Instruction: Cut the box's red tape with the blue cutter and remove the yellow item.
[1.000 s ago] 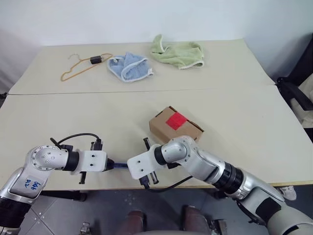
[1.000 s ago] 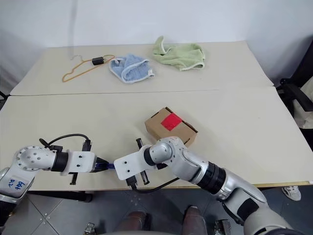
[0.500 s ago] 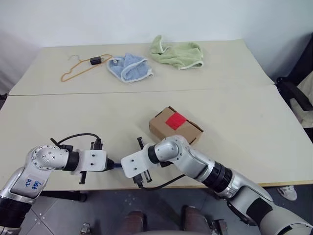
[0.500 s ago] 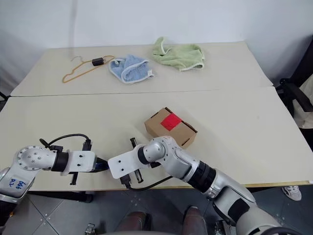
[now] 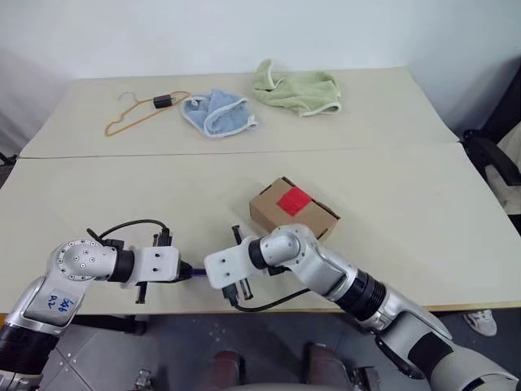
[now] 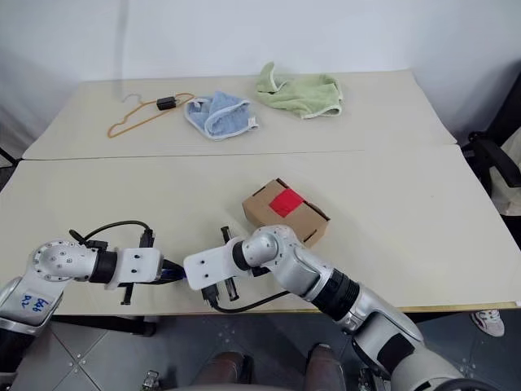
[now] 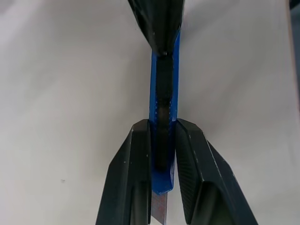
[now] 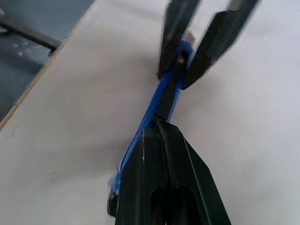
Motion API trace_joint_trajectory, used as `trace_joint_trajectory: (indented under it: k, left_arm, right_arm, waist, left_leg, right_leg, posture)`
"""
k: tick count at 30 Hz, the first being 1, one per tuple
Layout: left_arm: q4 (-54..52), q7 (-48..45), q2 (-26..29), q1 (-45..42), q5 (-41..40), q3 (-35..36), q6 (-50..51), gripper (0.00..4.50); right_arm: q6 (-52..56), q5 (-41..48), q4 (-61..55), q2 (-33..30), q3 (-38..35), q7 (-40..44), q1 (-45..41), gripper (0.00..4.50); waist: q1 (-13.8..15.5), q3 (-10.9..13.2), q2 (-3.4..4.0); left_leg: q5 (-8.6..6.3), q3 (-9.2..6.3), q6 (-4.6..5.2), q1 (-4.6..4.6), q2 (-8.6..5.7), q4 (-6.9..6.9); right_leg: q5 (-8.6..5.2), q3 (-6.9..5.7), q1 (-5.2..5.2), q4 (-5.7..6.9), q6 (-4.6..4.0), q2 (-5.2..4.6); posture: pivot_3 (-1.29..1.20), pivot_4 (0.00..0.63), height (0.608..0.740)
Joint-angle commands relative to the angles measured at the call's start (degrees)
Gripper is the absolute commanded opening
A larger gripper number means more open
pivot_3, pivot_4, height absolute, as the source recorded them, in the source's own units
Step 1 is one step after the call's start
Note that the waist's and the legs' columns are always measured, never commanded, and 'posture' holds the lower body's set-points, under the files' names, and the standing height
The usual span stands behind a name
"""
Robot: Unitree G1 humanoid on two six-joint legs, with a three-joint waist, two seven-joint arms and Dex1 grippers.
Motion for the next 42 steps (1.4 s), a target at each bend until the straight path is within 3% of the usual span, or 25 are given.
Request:
trace_joint_trajectory:
  k: [1, 7, 9, 16, 21, 22, 28, 40, 42]
  left_arm:
    - [4.2, 1.6, -0.9, -0.8, 1.9, -1.7, -0.9, 0.4]
    - [12.8, 9.1, -5.7, -7.6, -0.8, 4.0, -9.6, 0.4]
    - [17.0, 13.9, -8.7, -10.7, -0.7, 5.7, -15.8, 0.4]
    - [23.4, 24.3, -15.0, -18.1, 4.2, 4.3, -29.3, 0.4]
    - [27.9, 28.7, -18.3, -22.9, 6.6, 2.9, -37.0, 0.4]
    - [28.8, 29.4, -18.6, -23.8, 7.1, 2.6, -38.4, 0.4]
    - [32.9, 33.7, -20.8, -28.9, 9.7, 1.2, -43.6, 0.4]
    - [30.6, 33.0, -22.2, -28.6, 8.1, -1.2, -42.9, 0.4]
    - [30.3, 32.9, -22.2, -28.5, 8.0, -1.2, -42.7, 0.4]
  right_arm:
    - [8.0, 7.7, -8.0, -1.2, -11.5, 0.7, -0.3, 0.0]
    - [25.2, 20.2, -15.2, -6.9, -27.7, 2.0, -1.2, 0.0]
    - [33.3, 23.4, -14.5, -9.6, -32.1, 1.6, -3.8, 0.37]
    - [53.0, 35.9, -8.0, -8.8, -44.8, -2.5, -17.6, 2.68]
    - [57.2, 39.9, -3.9, -10.6, -44.1, -3.1, -23.0, 4.37]
    - [58.2, 40.3, -2.9, -11.1, -43.5, -3.4, -23.9, 4.5]
    - [61.2, 41.9, 2.8, -13.5, -38.7, -3.6, -27.3, 4.5]
    - [56.0, 41.7, 12.2, -12.3, -34.0, -4.2, -29.5, 4.5]
    - [55.5, 41.7, 12.6, -12.4, -33.6, -4.2, -29.6, 4.12]
  waist:
    - [0.1, 0.0, -0.01]
    - [0.6, 0.3, -0.42]
    - [0.4, 0.4, -0.71]
    - [-1.2, 0.4, -0.85]
    - [-1.9, 0.5, -0.91]
    - [-1.9, 0.5, -0.93]
    - [-2.0, 0.5, -0.95]
    - [-2.1, 0.5, -0.95]
    - [-2.0, 0.5, -0.95]
  left_leg:
    - [0.0, 0.0, 0.0, 0.0, 0.0, 0.0]
    - [0.01, 0.0, -0.03, -0.08, 0.1, 0.0]
    - [-0.01, 0.0, -0.11, -0.16, 0.2, 0.0]
    - [-0.01, 0.11, -0.18, -0.97, 0.19, 0.07]
    - [-0.04, 0.13, -0.13, -0.98, 0.17, 0.06]
    - [-0.05, 0.15, -0.12, -0.98, 0.15, 0.08]
    - [-0.05, 0.17, -0.12, -0.99, 0.12, 0.2]
    - [-0.05, 0.18, -0.12, -1.02, 0.11, 0.23]
    - [-0.05, 0.17, -0.12, -1.01, 0.11, 0.23]
  right_leg:
    - [0.0, 0.0, -0.01, -0.01, 0.0, 0.0]
    - [0.01, -0.02, -0.08, -0.03, -0.03, 0.1]
    - [0.03, -0.02, -0.2, -0.03, -0.07, 0.19]
    - [0.06, -0.04, -1.09, -0.03, -0.08, 0.18]
    - [0.06, -0.27, -1.08, -0.08, -0.08, 0.11]
    - [0.07, -0.27, -1.07, -0.08, -0.06, 0.08]
    - [0.11, -0.26, -1.06, -0.01, 0.0, 0.03]
    - [0.11, -0.25, -1.08, -0.02, 0.01, 0.02]
    - [0.11, -0.25, -1.08, -0.02, 0.01, 0.02]
  posture:
    - [0.0, 0.15, 0.74]
    - [0.0, 0.15, 0.74]
    - [0.0, 0.15, 0.74]
    - [0.0, 0.15, 0.74]
    - [0.0, 0.15, 0.74]
    - [0.0, 0.15, 0.74]
    - [0.0, 0.15, 0.74]
    - [0.0, 0.15, 0.74]
    - [0.0, 0.15, 0.74]
